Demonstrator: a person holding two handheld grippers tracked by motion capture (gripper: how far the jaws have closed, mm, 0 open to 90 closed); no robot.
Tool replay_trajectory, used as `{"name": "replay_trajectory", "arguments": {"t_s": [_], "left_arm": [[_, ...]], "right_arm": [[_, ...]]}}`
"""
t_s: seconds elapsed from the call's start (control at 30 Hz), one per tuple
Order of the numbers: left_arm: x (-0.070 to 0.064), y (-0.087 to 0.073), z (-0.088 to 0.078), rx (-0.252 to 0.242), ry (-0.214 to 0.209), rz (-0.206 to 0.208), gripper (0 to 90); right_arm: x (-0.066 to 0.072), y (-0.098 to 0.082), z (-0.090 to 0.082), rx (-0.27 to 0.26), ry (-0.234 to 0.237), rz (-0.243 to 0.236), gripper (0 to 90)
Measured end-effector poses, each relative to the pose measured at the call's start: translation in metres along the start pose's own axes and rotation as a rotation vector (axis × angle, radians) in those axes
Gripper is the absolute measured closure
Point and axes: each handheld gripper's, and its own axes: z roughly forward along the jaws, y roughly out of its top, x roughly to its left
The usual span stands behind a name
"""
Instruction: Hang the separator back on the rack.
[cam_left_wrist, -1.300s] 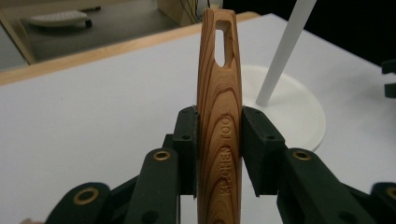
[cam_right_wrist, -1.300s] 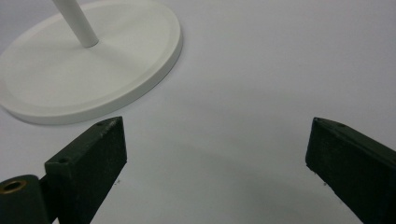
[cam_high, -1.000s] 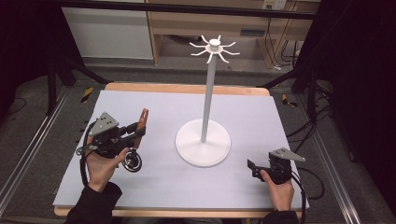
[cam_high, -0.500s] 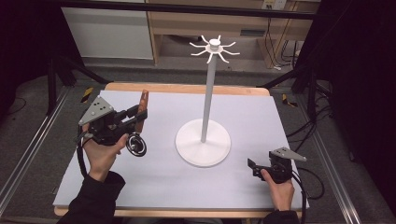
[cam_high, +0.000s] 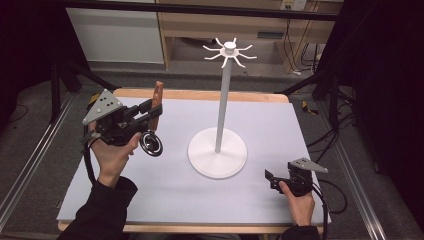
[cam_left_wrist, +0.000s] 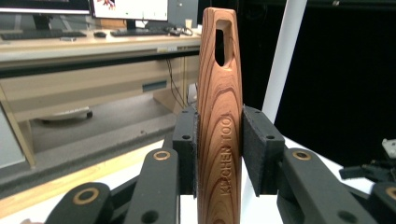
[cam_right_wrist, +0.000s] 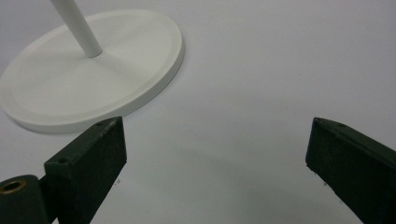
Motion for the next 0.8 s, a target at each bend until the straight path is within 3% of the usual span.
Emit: {"name": "replay_trajectory", "arguments": {"t_s": [0.13, 0.6, 0.8], "left_arm": [[-0.003, 0.004, 0.004, -0.021, -0.015, -0.010, 67.6], [-0.018, 0.024, 0.016, -0.052, -0.039, 0.035, 67.6], [-0.019, 0.029, 0.021, -0.057, -0.058, 0.033, 67.6]], "right_arm": [[0.000, 0.000, 0.000, -0.005, 0.001, -0.004, 5.7], [0.000, 0.002, -0.001, -0.011, 0.001, -0.012, 5.4], [0.002, 0.004, 0.001, -0.012, 0.006, -0.018, 5.4]]}}
